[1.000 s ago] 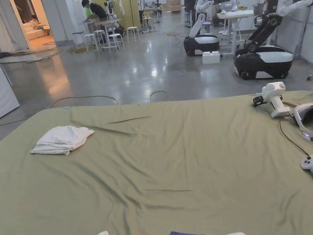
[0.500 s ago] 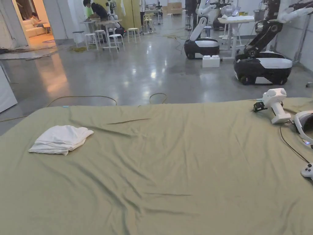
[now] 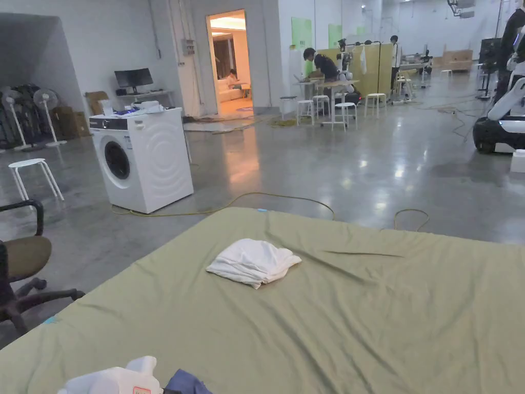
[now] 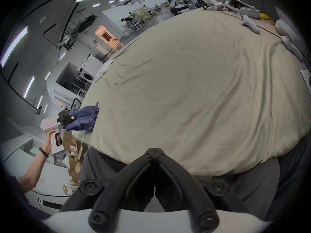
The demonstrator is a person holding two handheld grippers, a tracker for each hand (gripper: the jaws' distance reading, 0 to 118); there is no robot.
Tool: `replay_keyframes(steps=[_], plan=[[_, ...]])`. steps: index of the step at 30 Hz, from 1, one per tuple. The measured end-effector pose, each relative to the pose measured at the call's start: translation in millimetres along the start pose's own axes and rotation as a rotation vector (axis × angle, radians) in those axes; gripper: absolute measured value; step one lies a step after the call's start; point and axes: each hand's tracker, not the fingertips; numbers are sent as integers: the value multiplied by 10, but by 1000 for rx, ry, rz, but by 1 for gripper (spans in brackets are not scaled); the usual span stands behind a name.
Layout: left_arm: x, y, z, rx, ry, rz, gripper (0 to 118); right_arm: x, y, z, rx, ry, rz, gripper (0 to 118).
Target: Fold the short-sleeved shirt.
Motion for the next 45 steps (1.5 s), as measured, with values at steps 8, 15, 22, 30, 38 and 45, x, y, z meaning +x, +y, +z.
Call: replay_keyframes(steps=[8,15,22,30,38,45], plan=[[159,46,259,159,208,-183,87,-320,139,318,146,-28,141,0],[1005,-819,1925,596,-44,-475,87,-749,310,1013,424,-58,355,0],[1651,-1785,2703,934,-281,-406,79,-1158,383,1622,668,1,428,0],[2192,-2244,2745,960,-216,-518,0,-1294,319,2091,898,-143,534,0],[2179,-2307,2969,1005,-251,-509,0,-1194,200,2228,999,-133,483,0],[2211,-2300,2989,995,-280,-482,0,-1148,227,2165,981,-114,463,0]])
